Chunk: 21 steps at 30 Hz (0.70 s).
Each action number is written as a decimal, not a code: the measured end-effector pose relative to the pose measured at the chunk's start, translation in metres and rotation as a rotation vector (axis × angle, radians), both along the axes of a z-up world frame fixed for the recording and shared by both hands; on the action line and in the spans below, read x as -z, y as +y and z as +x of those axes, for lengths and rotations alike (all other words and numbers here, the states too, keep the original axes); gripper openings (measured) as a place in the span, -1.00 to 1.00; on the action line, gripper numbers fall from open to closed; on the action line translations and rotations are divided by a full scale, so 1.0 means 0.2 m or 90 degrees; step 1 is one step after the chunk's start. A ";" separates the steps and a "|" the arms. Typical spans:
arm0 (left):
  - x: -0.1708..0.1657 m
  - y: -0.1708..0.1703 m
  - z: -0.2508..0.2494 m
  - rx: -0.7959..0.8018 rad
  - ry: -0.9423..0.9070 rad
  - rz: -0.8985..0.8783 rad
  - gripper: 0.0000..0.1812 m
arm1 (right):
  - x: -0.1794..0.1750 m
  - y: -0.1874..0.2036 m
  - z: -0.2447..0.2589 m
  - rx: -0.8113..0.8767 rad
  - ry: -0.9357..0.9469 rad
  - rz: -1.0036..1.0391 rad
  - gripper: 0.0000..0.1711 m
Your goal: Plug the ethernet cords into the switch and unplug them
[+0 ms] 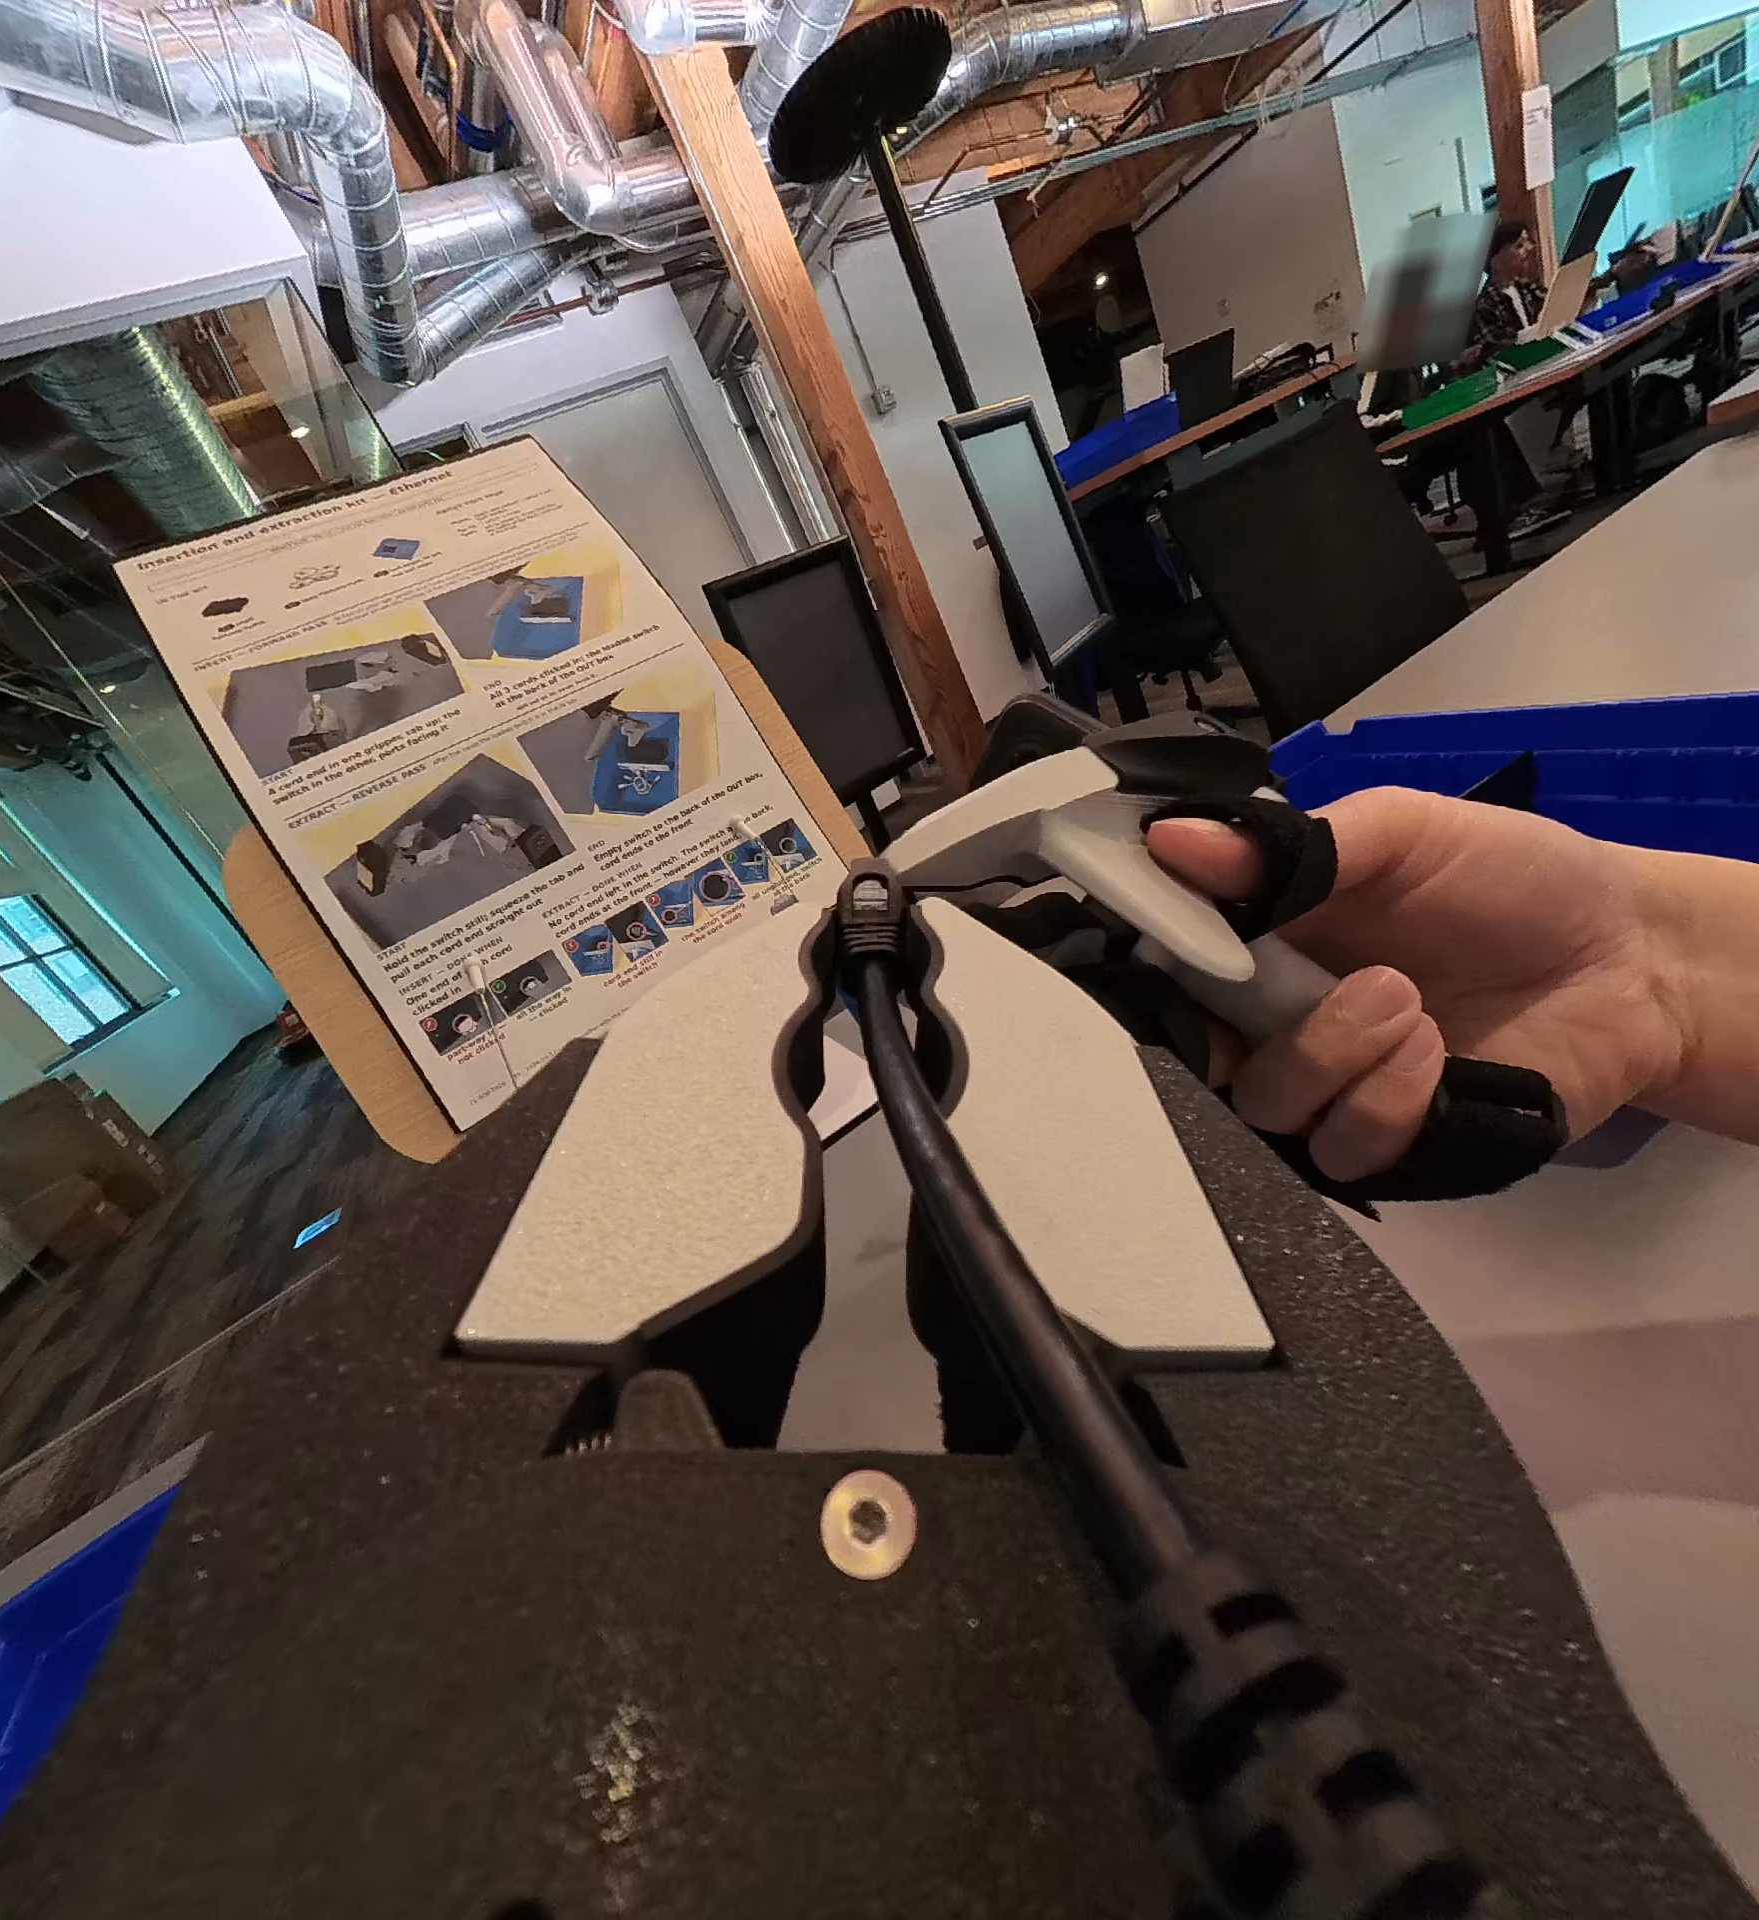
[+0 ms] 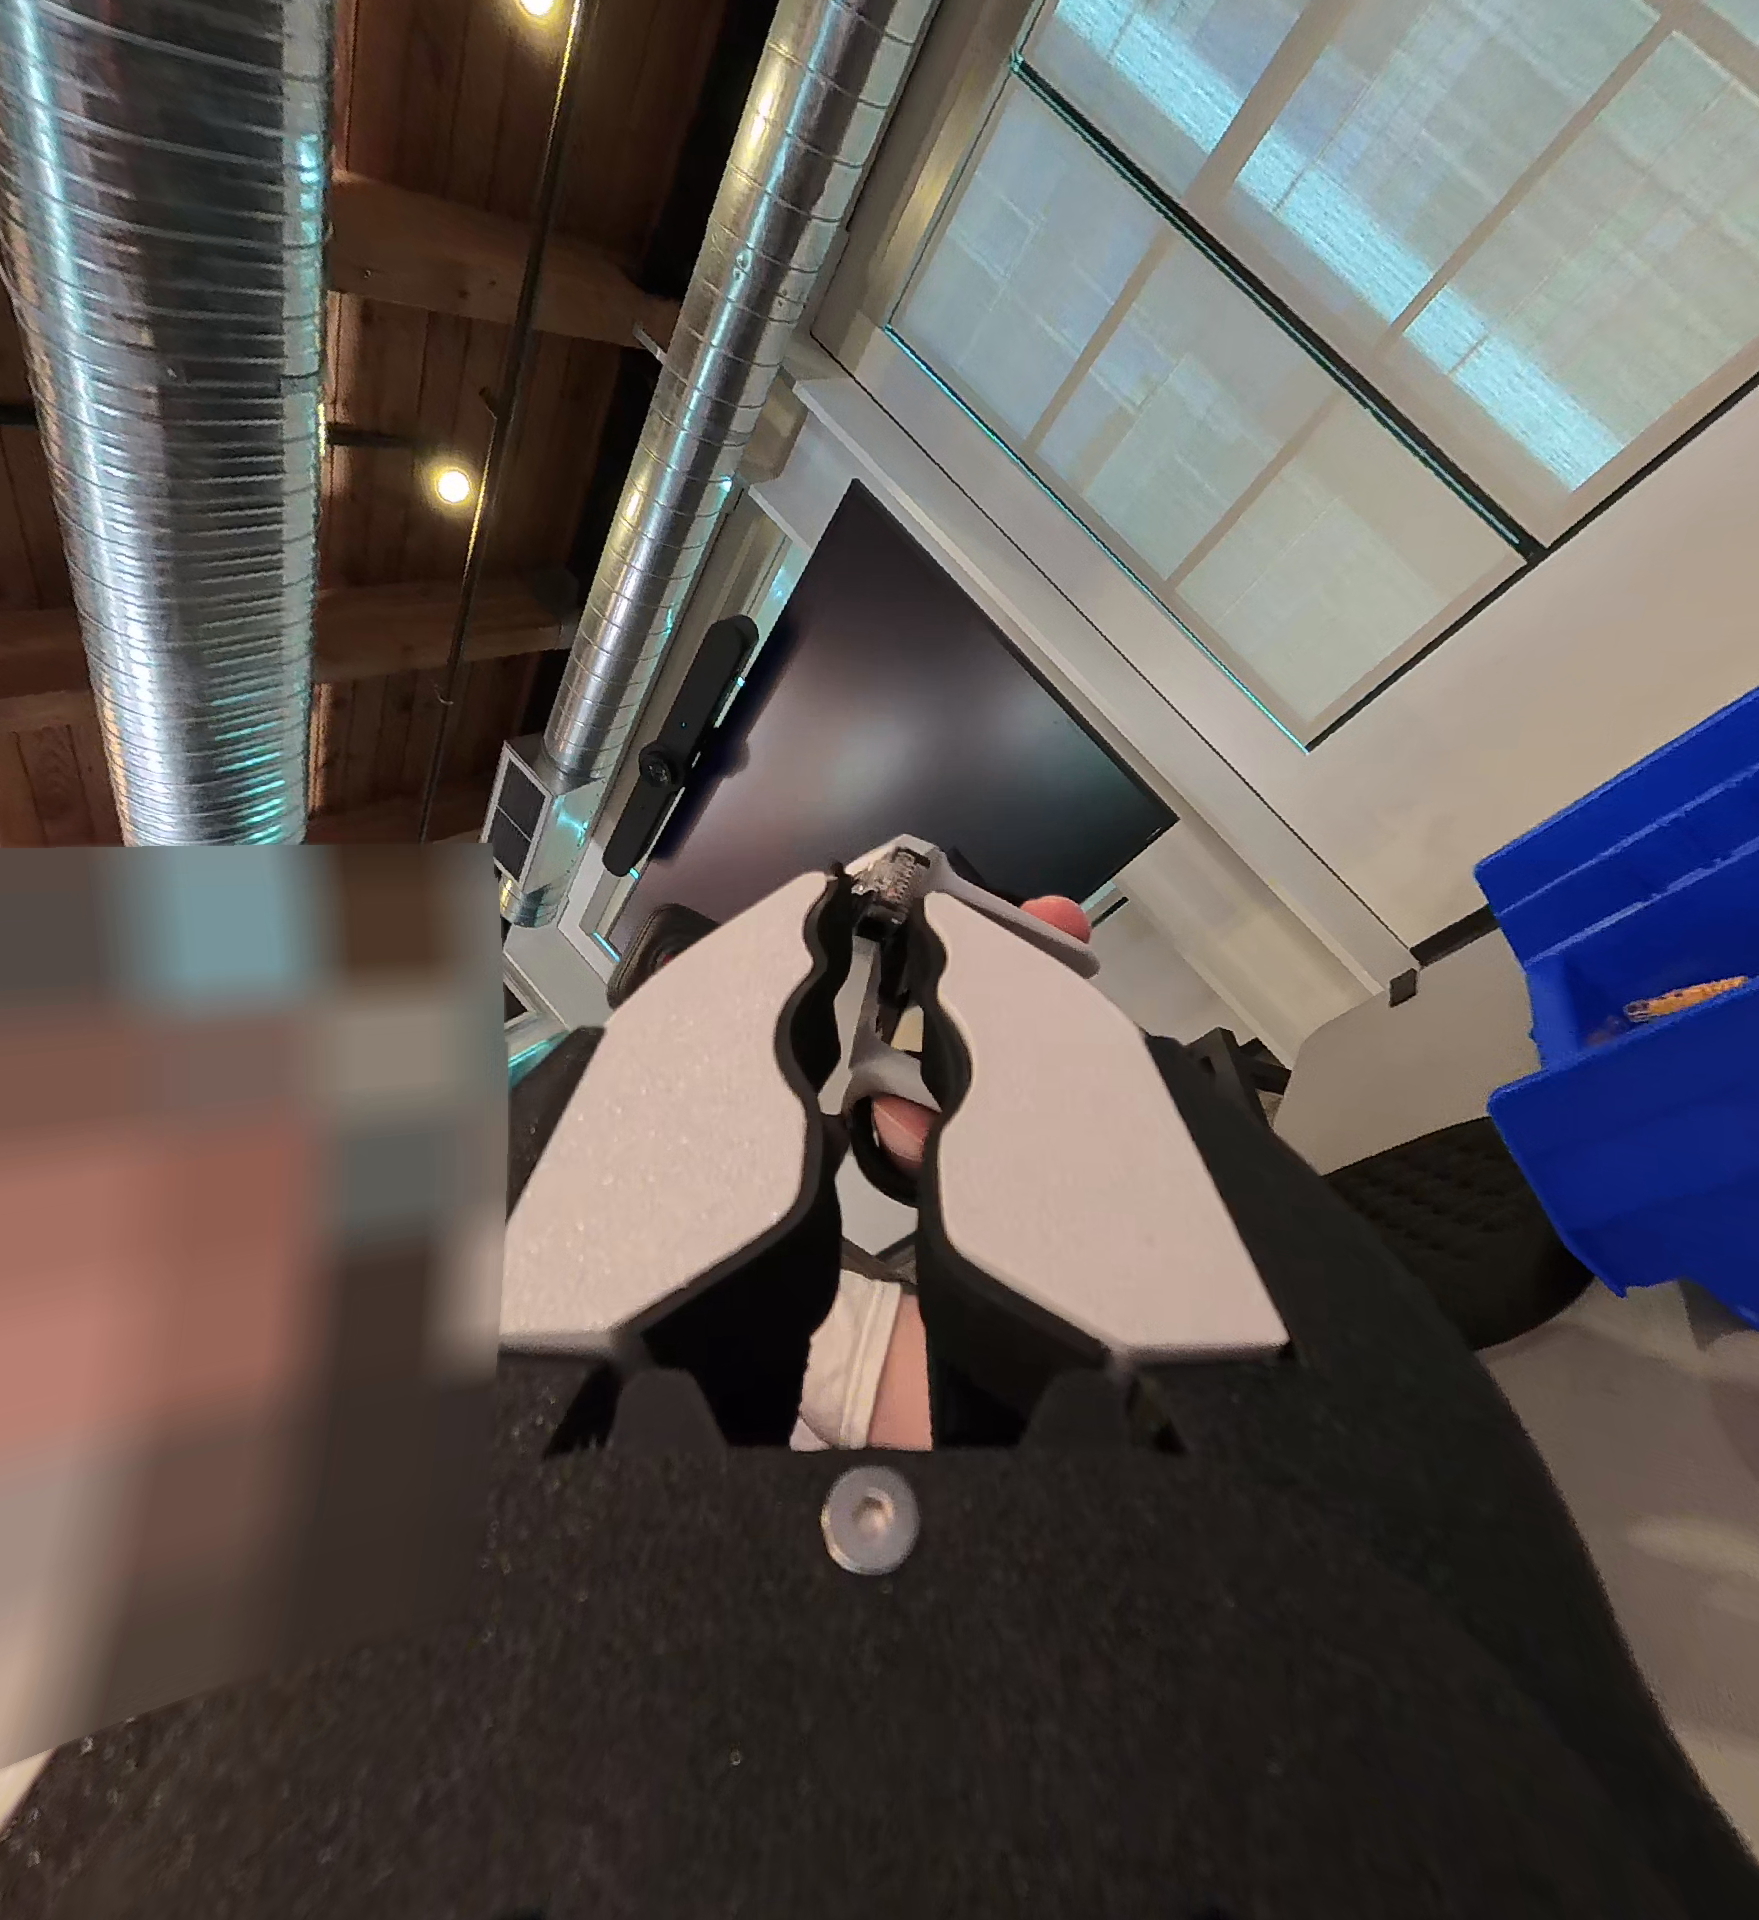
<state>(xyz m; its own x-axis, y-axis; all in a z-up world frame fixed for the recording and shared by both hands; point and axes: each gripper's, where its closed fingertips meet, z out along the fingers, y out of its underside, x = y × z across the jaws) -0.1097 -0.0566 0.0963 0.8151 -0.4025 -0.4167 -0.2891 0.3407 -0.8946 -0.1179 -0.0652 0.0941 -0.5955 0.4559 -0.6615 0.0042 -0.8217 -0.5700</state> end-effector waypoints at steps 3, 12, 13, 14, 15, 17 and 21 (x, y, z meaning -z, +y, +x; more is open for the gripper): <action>-0.01 0.00 0.00 0.001 -0.005 0.005 -0.88 | 0.00 0.01 0.00 0.018 -0.007 0.021 -0.90; -0.04 -0.02 -0.04 0.000 -0.021 0.015 -0.87 | 0.03 0.10 0.02 0.086 -0.028 0.038 -0.90; -0.04 -0.02 -0.05 -0.003 -0.020 0.015 -0.87 | 0.04 0.11 0.02 0.095 -0.032 0.046 -0.89; -0.04 -0.02 -0.06 -0.007 -0.019 0.017 -0.87 | 0.04 0.12 0.02 0.103 -0.036 0.054 -0.90; -0.05 -0.02 -0.07 -0.009 -0.020 0.018 -0.87 | 0.04 0.13 0.03 0.111 -0.039 0.064 -0.90; -0.05 -0.02 -0.09 -0.011 -0.023 0.018 -0.87 | 0.05 0.14 0.03 0.130 -0.051 0.087 -0.90; -0.09 -0.01 -0.14 -0.014 -0.020 0.027 -0.87 | 0.06 0.16 0.03 0.173 -0.078 0.144 -0.91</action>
